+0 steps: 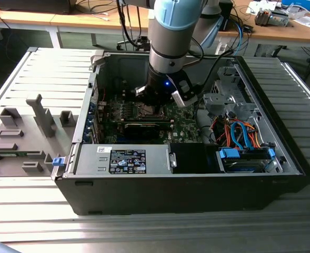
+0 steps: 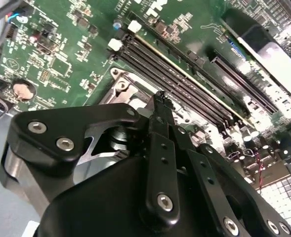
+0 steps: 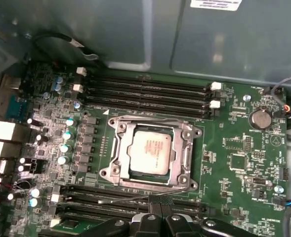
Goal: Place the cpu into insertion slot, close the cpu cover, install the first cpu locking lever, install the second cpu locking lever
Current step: 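Install the second cpu locking lever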
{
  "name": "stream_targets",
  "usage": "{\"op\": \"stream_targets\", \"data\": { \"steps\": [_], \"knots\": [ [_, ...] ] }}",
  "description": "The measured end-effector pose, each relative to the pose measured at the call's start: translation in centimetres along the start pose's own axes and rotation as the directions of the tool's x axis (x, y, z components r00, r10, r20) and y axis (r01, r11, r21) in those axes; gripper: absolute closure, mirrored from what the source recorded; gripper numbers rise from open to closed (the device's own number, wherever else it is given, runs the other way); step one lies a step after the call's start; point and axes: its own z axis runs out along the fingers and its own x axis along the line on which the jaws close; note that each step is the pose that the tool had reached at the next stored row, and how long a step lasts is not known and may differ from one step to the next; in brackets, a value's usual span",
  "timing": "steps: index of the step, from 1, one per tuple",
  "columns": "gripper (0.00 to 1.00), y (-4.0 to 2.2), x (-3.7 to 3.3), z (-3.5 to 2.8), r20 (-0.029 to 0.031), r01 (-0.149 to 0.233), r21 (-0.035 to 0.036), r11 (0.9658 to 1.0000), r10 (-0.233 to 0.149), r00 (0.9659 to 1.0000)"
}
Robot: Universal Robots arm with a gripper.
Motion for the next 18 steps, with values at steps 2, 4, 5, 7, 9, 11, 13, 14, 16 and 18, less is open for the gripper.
{"op": "stream_targets", "data": {
  "steps": [2,4,5,7,9,11,13,14,16,18],
  "knots": [
    [0.89,-0.09,0.25,0.11,0.0001,0.0,-0.0005,1.0,0.0,1.0],
    [0.89,-0.14,0.41,0.22,0.0,0.0,-0.0007,1.0,0.0,1.0],
    [0.89,-0.15,0.46,0.27,0.0,0.0,-0.0012,1.0,0.0,1.0],
    [0.89,-0.16,0.64,0.49,0.0001,0.001,-0.0021,1.0,-0.001,1.0],
    [0.89,-0.17,0.94,0.77,0.0001,0.001,-0.0022,1.0,-0.001,1.0],
    [0.89,-0.16,1.23,0.88,0.0,0.001,-0.0028,1.0,-0.001,1.0],
    [0.89,-0.13,1.57,1.07,0.0003,0.002,-0.0043,1.0,-0.002,1.0],
    [0.89,-0.13,1.74,1.22,0.0003,0.002,-0.0048,1.0,-0.002,1.0],
    [0.89,-0.16,1.91,1.48,0.0,0.004,-0.0058,1.0,-0.004,1.0],
    [0.89,-0.18,2.15,1.76,-0.0005,0.007,-0.0059,1.0,-0.007,1.0]
  ]
}}
